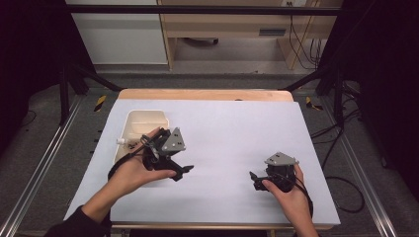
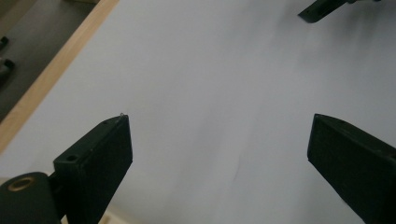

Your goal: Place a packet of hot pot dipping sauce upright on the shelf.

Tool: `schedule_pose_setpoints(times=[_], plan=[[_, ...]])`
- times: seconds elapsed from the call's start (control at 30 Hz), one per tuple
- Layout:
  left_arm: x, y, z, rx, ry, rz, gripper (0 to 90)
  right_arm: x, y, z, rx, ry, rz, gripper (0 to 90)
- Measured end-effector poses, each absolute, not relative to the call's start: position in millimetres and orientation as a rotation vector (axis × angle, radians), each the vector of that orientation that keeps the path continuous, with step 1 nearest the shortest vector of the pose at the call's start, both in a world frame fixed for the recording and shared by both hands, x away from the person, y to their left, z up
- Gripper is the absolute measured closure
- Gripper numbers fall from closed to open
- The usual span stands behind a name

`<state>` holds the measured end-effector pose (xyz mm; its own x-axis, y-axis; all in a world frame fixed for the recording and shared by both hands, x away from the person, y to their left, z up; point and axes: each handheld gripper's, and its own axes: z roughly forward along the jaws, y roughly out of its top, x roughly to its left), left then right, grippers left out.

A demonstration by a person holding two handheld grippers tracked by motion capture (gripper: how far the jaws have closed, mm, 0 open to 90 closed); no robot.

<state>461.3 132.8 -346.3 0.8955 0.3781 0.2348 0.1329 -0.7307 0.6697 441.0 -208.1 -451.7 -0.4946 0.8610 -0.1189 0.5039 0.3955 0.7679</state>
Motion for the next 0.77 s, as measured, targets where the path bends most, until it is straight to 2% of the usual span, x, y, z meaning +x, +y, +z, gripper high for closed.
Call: schedule_pose_setpoints(times=[0.3, 0.53, 0.77], plan=[[462, 109, -406, 2.228, 0.494, 0.386, 6.2, 441, -207, -452, 1.161, 2.148, 0.93, 6.5], [462, 104, -441, 2.242, 0.532, 0.378, 6.4, 442, -208, -453, 1.163, 2.146, 0.931, 6.6], [458, 112, -454, 2.25, 0.566, 0.395, 6.1, 442, -207, -453, 1.158, 2.151, 0.928, 6.5]])
